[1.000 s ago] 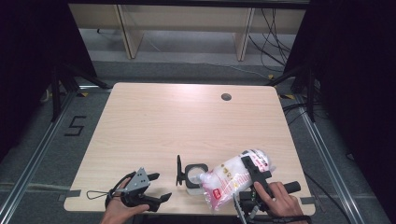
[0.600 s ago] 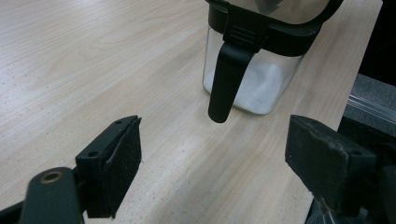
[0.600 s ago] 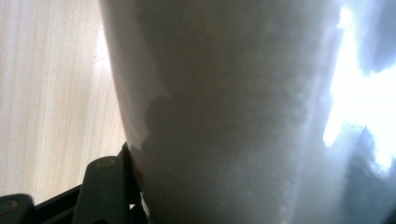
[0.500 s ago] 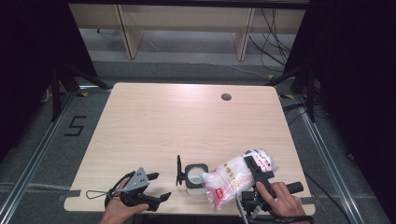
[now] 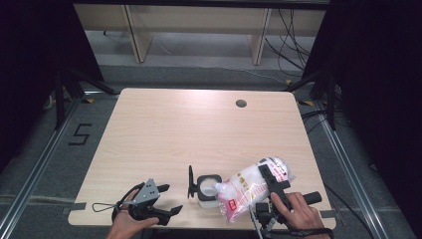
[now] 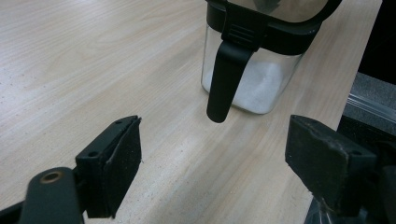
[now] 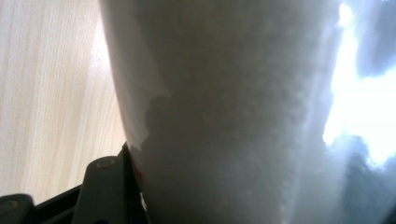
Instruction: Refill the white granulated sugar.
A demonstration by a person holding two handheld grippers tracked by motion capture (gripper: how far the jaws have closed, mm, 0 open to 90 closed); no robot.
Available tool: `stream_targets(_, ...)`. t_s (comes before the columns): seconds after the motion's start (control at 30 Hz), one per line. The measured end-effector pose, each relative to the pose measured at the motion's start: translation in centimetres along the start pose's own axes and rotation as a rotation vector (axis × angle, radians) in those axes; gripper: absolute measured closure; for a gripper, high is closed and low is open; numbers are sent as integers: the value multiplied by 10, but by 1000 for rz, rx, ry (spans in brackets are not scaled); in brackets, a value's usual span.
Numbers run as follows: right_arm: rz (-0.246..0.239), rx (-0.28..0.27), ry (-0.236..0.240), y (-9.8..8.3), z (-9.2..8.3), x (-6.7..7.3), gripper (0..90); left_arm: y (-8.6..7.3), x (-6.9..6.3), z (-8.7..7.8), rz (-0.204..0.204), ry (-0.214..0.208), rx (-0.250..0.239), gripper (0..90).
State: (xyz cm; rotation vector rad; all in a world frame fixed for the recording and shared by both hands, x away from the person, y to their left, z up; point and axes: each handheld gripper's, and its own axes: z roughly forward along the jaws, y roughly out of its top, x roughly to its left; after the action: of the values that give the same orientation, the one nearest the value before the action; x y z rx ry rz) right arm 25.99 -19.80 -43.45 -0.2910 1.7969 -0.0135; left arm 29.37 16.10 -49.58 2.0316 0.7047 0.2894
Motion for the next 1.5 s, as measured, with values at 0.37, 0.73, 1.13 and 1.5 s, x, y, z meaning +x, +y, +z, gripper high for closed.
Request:
stream_targets(0.37, -41, -15, -10, 0, -1, -1, 399, 0, -1, 0, -12, -5, -11, 179)
stream_targets(0.73, 22, -20, 9, -1, 0, 1, 400, 0, -1, 0, -4, -4, -14, 179)
stream_targets(1.13, 13, -29, 0, -2, -2, -1, 400, 0, 0, 0, 5, -5, -10, 179)
stream_targets(1.5, -2, -48, -12, 0, 0, 0, 400, -1, -1, -1, -21, -3, -28, 179)
